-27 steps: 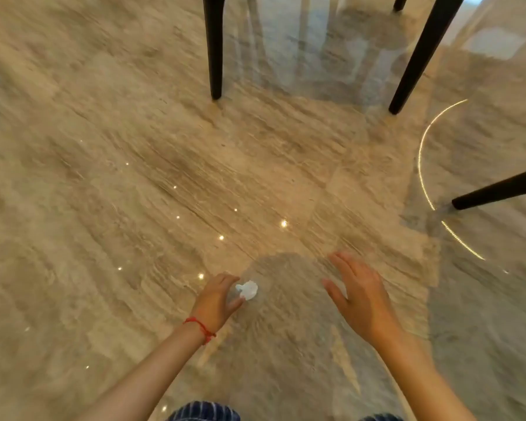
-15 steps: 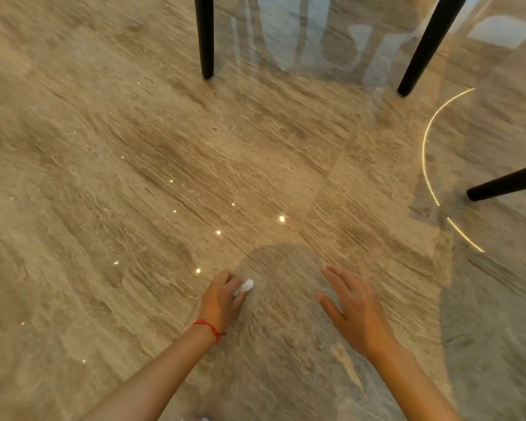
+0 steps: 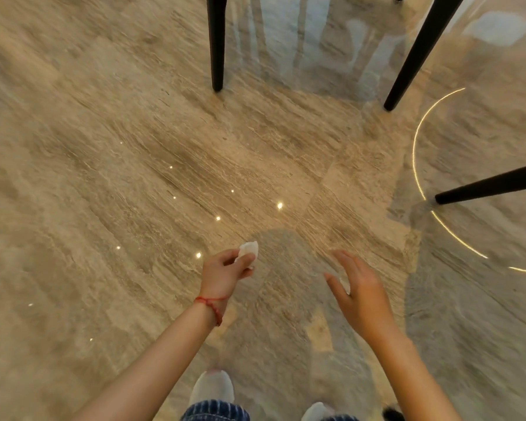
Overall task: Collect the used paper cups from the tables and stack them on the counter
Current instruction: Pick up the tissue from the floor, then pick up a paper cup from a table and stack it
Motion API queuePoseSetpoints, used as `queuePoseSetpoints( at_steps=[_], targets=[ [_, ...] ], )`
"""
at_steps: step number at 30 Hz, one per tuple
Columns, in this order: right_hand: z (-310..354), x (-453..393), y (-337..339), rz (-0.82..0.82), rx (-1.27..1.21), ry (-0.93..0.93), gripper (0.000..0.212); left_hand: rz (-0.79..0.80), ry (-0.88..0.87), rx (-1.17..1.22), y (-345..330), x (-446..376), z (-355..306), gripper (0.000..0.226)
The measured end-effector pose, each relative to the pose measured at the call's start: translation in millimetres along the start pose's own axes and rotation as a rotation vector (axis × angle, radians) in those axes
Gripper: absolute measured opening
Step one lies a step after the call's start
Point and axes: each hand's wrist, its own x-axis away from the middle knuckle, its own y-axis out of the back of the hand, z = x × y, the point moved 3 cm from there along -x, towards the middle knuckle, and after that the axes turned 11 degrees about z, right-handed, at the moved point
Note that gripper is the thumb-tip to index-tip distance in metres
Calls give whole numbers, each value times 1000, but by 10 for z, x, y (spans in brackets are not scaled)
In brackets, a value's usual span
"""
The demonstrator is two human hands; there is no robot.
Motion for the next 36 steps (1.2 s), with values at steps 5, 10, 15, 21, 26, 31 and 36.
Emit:
queuePoseSetpoints(
  at_steps=[5, 10, 15, 21, 26, 31, 36],
  targets=[
    [586, 380, 531, -38, -14, -15, 41, -6, 15, 57, 71, 672, -701, 10],
    [1234, 854, 1191, -71, 7, -27, 44, -14, 27, 62, 121, 1448, -1472, 10],
    [1913, 1352, 1937, -132, 44, -22, 45, 8, 3, 70, 89, 2224, -2308, 7],
    [2671, 1928, 2851, -216, 37, 1, 47, 28, -70, 127, -37, 3070, -3281, 6],
    [3129, 2288, 3456, -283, -44, -13, 48, 82, -123, 136, -132, 3484, -3953, 3],
    [3428, 2536, 3949, -397, -223, -42, 48, 177, -173, 140, -304, 3724, -4553, 7],
    [3493, 2721, 4266, -535, -354, -90, 46, 289, -219, 75, -571, 3853, -4953, 8]
  ],
)
